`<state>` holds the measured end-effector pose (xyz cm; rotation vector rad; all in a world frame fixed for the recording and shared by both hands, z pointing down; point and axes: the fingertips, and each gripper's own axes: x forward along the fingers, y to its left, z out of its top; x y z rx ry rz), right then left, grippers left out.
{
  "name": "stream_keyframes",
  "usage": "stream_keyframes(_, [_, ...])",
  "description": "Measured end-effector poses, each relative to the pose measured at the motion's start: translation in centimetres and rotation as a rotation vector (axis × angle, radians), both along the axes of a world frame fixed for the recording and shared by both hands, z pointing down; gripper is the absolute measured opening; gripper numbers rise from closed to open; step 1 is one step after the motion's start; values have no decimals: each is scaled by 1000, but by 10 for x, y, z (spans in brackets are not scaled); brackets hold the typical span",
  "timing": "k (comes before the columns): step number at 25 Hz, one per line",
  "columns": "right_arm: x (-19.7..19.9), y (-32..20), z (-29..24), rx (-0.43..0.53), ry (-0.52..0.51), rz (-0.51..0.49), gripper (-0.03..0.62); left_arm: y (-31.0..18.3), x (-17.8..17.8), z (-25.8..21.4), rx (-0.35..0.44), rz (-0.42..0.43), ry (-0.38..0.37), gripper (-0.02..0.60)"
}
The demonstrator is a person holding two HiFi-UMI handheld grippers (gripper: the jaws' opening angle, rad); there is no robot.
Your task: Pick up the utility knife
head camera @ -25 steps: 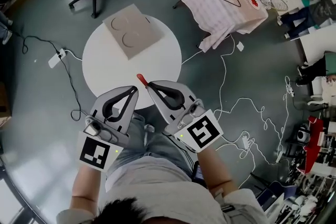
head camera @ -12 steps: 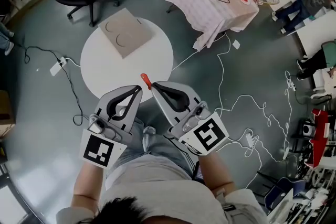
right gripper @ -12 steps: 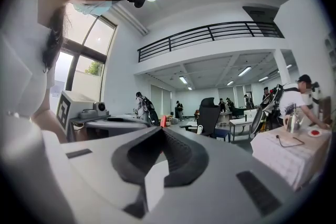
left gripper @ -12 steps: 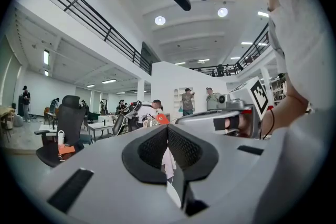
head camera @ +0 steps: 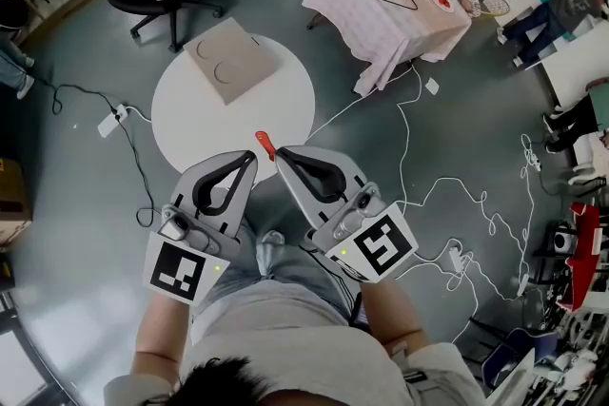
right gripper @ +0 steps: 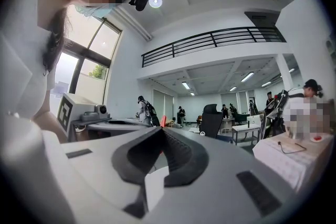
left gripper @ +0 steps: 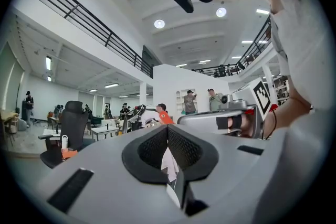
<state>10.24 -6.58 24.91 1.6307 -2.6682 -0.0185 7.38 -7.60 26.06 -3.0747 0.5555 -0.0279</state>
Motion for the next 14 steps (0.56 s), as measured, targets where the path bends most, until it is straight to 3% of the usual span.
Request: stream_keyframes(14, [-20,23,-7,30,0,-27,8,23,-22,-3,17,-40,4,11])
